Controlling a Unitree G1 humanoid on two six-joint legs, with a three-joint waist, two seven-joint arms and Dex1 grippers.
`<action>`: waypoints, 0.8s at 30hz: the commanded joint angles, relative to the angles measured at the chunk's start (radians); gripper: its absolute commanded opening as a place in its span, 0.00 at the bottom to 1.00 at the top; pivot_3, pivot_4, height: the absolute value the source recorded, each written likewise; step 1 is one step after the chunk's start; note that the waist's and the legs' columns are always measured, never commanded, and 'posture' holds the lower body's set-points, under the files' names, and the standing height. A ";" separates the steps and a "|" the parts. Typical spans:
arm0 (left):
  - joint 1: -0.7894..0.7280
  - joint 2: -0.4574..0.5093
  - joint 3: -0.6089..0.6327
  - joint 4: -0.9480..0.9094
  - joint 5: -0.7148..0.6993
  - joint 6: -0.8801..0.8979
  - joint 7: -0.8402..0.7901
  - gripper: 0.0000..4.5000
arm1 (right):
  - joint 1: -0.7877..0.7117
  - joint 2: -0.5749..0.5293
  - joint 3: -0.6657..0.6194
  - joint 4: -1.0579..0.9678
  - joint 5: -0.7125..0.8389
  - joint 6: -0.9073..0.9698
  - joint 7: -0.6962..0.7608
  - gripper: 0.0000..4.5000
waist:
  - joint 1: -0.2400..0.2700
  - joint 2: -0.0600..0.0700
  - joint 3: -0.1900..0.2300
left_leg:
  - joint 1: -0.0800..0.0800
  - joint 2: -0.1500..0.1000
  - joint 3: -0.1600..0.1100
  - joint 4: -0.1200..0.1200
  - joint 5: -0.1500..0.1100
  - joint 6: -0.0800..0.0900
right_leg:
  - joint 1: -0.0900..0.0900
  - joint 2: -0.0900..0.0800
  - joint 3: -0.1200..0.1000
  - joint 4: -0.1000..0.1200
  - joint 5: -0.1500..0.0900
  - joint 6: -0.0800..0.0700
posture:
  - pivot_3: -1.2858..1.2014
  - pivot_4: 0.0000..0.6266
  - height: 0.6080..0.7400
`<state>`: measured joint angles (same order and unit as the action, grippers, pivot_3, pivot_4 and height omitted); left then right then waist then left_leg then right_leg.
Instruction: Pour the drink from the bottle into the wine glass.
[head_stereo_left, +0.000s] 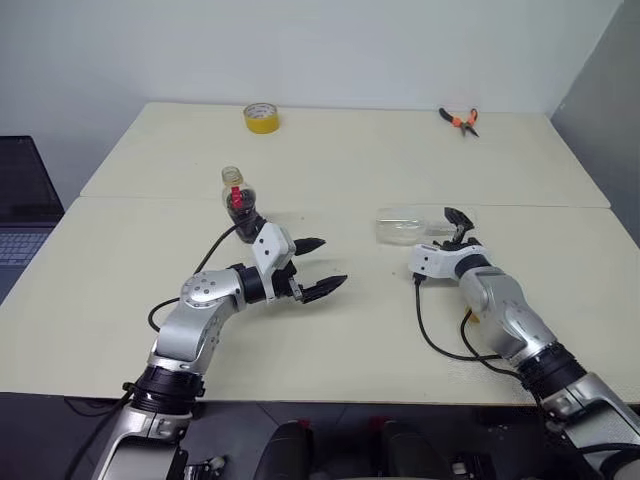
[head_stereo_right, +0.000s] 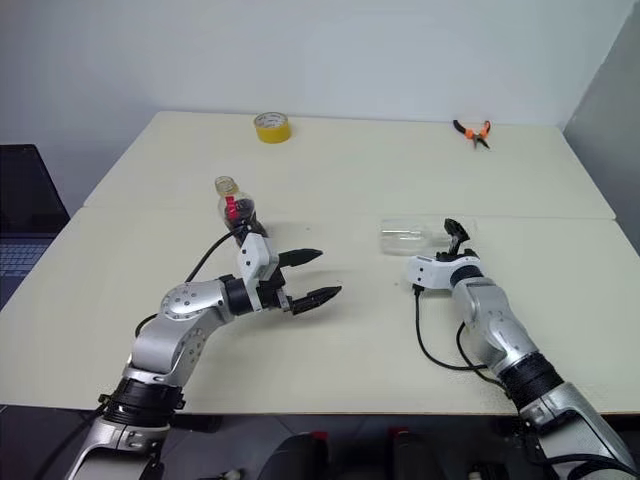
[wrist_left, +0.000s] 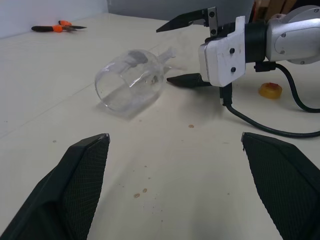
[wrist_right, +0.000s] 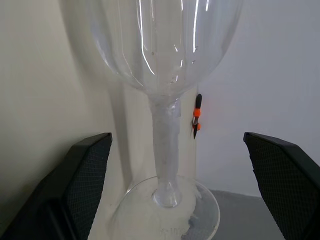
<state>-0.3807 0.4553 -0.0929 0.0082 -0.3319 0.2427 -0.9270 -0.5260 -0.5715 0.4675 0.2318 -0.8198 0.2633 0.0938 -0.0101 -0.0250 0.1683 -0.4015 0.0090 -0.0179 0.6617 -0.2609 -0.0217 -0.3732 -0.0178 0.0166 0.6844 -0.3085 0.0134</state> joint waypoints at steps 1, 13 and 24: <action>-0.019 -0.017 0.013 0.016 -0.003 -0.040 -0.001 0.99 | -0.047 0.003 -0.011 0.065 -0.028 -0.038 -0.047 1.00 | -0.001 0.000 0.000 | 0.000 0.000 0.000 0.000 0.000 0.000 | 0.000 0.000 0.000 0.000 0.000 0.000 | 0.52 0.24 1.00; -0.043 -0.039 0.003 0.051 0.007 -0.060 0.001 1.00 | -0.113 0.057 -0.019 0.205 -0.034 -0.077 -0.110 0.07 | -0.019 0.000 0.000 | 0.000 0.000 0.000 0.000 -0.001 0.001 | 0.000 0.000 0.000 0.003 0.000 0.000 | 0.52 0.24 1.00; 0.032 -0.004 0.111 -0.006 -0.035 -0.092 0.031 1.00 | 0.018 0.069 -0.228 -0.197 0.160 -0.078 -0.027 0.02 | -0.020 0.000 0.000 | -0.002 0.001 0.000 0.000 -0.001 0.001 | -0.003 0.000 0.000 0.004 0.000 0.000 | 0.52 0.24 1.00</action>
<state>-0.3622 0.4345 -0.0317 0.0474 -0.3378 0.1837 -0.8915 -0.5191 -0.5164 0.3057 0.1563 -0.7345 0.2033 0.0440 -0.0306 -0.0247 0.1686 -0.4033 0.0099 -0.0179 0.6609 -0.2618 -0.0203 -0.3769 -0.0179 0.0171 0.6879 -0.3088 0.0130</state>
